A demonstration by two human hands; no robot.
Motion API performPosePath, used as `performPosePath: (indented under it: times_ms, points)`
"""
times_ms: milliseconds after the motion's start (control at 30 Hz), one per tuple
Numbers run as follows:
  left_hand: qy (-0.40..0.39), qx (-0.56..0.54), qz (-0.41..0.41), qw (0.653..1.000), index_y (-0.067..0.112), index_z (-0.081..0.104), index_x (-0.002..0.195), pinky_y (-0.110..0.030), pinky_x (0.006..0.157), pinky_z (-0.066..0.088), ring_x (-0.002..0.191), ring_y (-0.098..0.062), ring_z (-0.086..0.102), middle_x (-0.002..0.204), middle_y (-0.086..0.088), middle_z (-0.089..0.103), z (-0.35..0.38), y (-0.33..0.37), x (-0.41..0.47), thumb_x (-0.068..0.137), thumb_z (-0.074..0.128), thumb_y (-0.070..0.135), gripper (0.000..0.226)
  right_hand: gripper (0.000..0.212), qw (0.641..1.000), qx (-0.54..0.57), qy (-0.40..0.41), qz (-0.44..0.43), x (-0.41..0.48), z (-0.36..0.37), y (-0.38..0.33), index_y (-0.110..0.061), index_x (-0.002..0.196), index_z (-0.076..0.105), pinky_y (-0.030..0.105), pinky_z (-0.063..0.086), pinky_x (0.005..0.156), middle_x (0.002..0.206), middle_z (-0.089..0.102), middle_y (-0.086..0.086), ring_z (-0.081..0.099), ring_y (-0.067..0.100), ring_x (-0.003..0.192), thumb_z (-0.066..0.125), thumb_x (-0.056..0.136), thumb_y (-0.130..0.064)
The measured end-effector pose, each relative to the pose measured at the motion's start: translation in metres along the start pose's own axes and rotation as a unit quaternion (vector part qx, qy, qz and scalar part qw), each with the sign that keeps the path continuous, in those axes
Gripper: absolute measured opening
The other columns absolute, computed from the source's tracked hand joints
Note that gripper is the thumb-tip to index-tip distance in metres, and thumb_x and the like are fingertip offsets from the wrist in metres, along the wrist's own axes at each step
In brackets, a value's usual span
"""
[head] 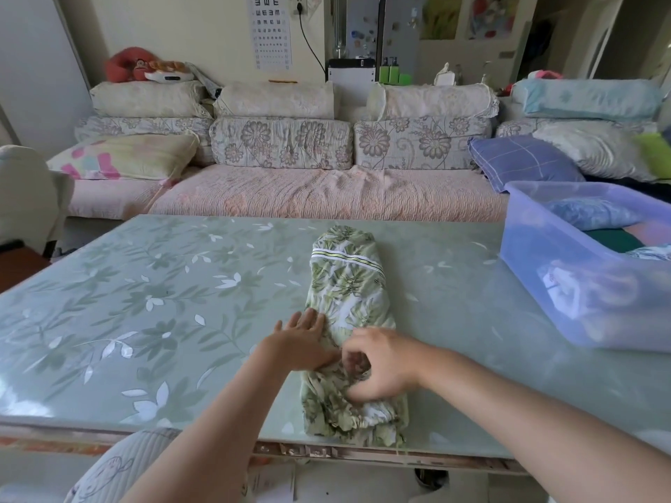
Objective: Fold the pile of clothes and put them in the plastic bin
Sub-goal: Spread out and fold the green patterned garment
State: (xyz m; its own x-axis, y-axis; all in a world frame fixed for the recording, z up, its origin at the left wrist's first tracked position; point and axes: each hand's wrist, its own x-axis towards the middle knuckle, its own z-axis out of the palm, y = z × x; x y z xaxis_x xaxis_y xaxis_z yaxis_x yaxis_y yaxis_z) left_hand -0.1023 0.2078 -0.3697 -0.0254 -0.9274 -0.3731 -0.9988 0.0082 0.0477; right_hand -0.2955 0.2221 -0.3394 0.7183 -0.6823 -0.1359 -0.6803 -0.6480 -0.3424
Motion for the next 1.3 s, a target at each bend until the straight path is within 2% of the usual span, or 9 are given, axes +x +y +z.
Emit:
performPosePath:
  times_ms: [167,267,367,533,767,833,933,1133,1300]
  points:
    - [0.189,-0.008,-0.020,0.982,0.012,0.045,0.140,-0.044,0.114,0.020,0.142,-0.027,0.021,0.154,-0.010,0.029,-0.021,0.009,0.011,0.092,0.042,0.031,0.052,0.006,0.977,0.046,0.203,0.045,0.034,-0.005,0.025,-0.023,0.091,0.065,0.034,0.047,0.087,0.100,0.057,-0.005,0.056,0.018,0.101,0.060,0.090,-0.026]
    - [0.315,-0.097,0.058,0.942,0.012,0.041,0.142,-0.038,0.110,0.026,0.138,-0.025,0.031,0.150,-0.005,0.038,-0.023,0.018,0.028,0.092,0.040,0.017,0.051,0.029,0.967,-0.044,0.240,0.079,0.055,-0.003,0.036,-0.021,0.118,0.060,0.038,0.039,0.103,0.126,0.051,0.003,0.045,0.024,0.124,0.057,0.090,-0.030]
    - [0.266,-0.060,0.125,0.954,0.019,0.018,0.156,-0.039,0.121,0.011,0.150,-0.017,0.009,0.163,0.001,0.014,-0.008,0.018,0.048,0.101,0.033,0.028,0.057,0.064,0.974,-0.104,0.170,0.107,0.067,0.006,0.047,-0.015,0.153,0.027,0.044,0.015,0.122,0.163,0.016,0.008,0.010,0.026,0.151,0.044,0.096,-0.039]
    - [0.156,-0.049,0.026,0.986,0.028,-0.001,0.157,-0.045,0.122,-0.002,0.151,-0.018,-0.009,0.164,0.005,-0.009,0.016,-0.010,0.070,0.097,0.021,0.064,0.073,0.085,0.978,-0.093,0.001,0.185,0.071,0.020,0.084,-0.031,0.156,-0.018,0.048,-0.008,0.123,0.161,-0.030,0.000,-0.025,0.019,0.149,0.020,0.094,-0.074]
    - [0.205,0.001,-0.030,0.978,0.009,0.007,0.156,-0.050,0.121,0.002,0.151,-0.026,-0.007,0.164,-0.009,-0.006,-0.009,-0.008,0.070,0.101,0.022,0.041,0.065,0.086,0.971,-0.145,0.046,0.186,0.081,0.015,0.086,-0.021,0.159,-0.006,0.054,-0.012,0.120,0.162,-0.028,0.009,-0.028,0.025,0.148,0.020,0.094,-0.071]
    - [0.274,-0.036,0.037,0.960,0.011,0.022,0.153,-0.045,0.119,0.017,0.148,-0.026,0.012,0.161,-0.007,0.016,-0.017,0.008,0.065,0.097,0.035,0.028,0.060,0.082,0.972,-0.153,0.096,0.151,0.084,0.012,0.081,-0.015,0.159,0.001,0.049,-0.010,0.123,0.164,-0.023,0.009,-0.025,0.022,0.150,0.023,0.096,-0.061]
    - [0.222,-0.095,0.149,0.959,0.012,0.038,0.144,-0.040,0.111,0.032,0.135,-0.027,0.035,0.143,-0.007,0.039,-0.012,0.031,0.048,0.091,0.030,0.034,0.058,0.073,0.983,-0.116,0.096,0.102,0.083,0.015,0.077,-0.015,0.160,0.000,0.039,-0.007,0.124,0.166,-0.017,0.005,-0.019,0.018,0.152,0.024,0.099,-0.047]
    - [0.048,0.056,0.179,0.981,0.023,-0.014,0.155,-0.042,0.122,-0.007,0.147,-0.018,-0.023,0.161,0.003,-0.022,0.015,0.011,0.013,0.080,0.029,0.085,0.107,0.064,0.990,-0.091,0.025,0.110,0.061,0.027,0.080,-0.020,0.160,-0.006,0.031,-0.012,0.122,0.165,-0.020,-0.001,-0.019,0.013,0.151,0.023,0.106,-0.039]
    - [0.084,0.043,0.187,0.978,0.019,-0.007,0.156,-0.040,0.123,-0.006,0.149,-0.015,-0.018,0.163,0.001,-0.015,0.017,0.005,-0.012,0.086,0.031,0.079,0.100,0.070,0.993,-0.068,0.023,0.095,0.044,0.022,0.067,-0.020,0.160,-0.001,0.035,-0.005,0.124,0.166,-0.015,-0.001,-0.016,0.012,0.152,0.030,0.104,-0.048]
